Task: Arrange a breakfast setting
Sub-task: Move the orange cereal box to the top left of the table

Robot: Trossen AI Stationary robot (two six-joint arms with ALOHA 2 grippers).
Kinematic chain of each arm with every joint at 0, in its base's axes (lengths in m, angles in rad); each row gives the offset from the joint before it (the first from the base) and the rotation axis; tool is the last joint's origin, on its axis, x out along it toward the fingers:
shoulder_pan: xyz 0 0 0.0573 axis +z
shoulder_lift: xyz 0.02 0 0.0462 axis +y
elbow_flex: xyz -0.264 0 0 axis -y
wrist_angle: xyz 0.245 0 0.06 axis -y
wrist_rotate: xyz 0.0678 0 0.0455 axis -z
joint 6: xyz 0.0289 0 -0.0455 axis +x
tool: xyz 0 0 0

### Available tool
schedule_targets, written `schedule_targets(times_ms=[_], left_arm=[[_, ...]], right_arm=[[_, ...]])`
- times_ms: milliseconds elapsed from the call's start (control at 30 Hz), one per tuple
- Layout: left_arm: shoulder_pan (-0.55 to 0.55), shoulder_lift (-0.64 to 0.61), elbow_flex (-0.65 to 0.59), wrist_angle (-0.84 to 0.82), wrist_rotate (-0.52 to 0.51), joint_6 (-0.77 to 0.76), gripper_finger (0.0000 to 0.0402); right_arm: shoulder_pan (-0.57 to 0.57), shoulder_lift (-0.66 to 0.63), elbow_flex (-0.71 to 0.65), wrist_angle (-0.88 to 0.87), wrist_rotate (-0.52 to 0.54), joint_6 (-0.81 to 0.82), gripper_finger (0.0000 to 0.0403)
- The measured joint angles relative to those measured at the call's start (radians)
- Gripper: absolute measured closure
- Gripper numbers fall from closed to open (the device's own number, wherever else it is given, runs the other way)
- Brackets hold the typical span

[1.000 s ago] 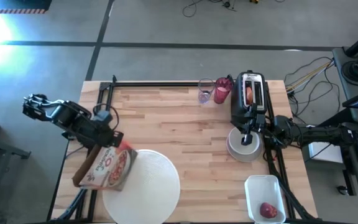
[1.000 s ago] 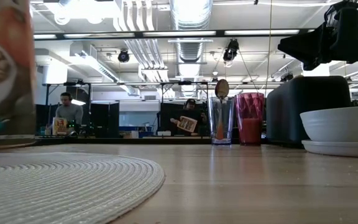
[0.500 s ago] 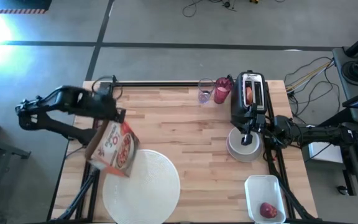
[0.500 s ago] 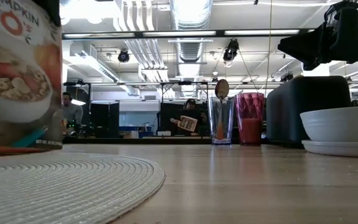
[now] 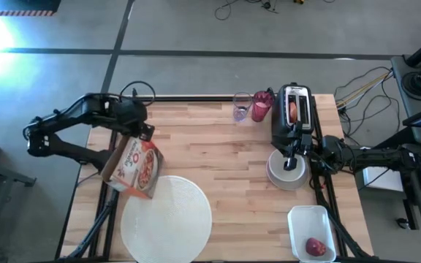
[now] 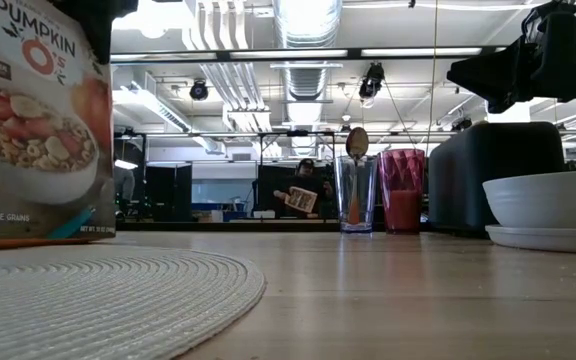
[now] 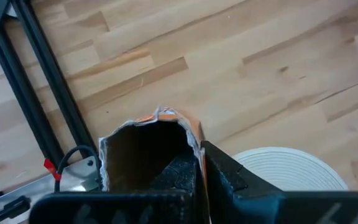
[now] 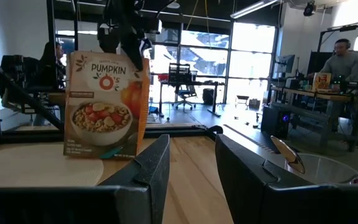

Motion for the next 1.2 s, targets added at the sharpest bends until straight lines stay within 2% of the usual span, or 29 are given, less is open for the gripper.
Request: schedule_targets(times_ms=[367, 667, 900, 1033, 1200], left_arm=[[-0.050, 0.013, 0.178, 0.000, 0.006, -0.015, 0.0401], [-0.118, 0.050, 0.187, 0.001, 0.000, -0.060, 0.0401], [-0.150, 0.019, 0.187, 0.000, -0.003, -0.109, 0.0399], [-0.223, 0.011, 0.186, 0.000, -0.002, -0.231, 0.0373], [-0.364, 0.015, 0.186, 0.000, -0.008, -0.385, 0.0309]], right_arm=[[0.000, 0.000, 0.000, 0.000, 0.000, 0.000, 0.0284], [0.000, 0.000, 0.000, 0.000, 0.000, 0.000, 0.0284], [0.000, 0.000, 0.000, 0.000, 0.000, 0.000, 0.0284], [0.000, 0.000, 0.000, 0.000, 0.000, 0.000, 0.0284], [0.000, 0.000, 0.000, 0.000, 0.000, 0.000, 0.0284]])
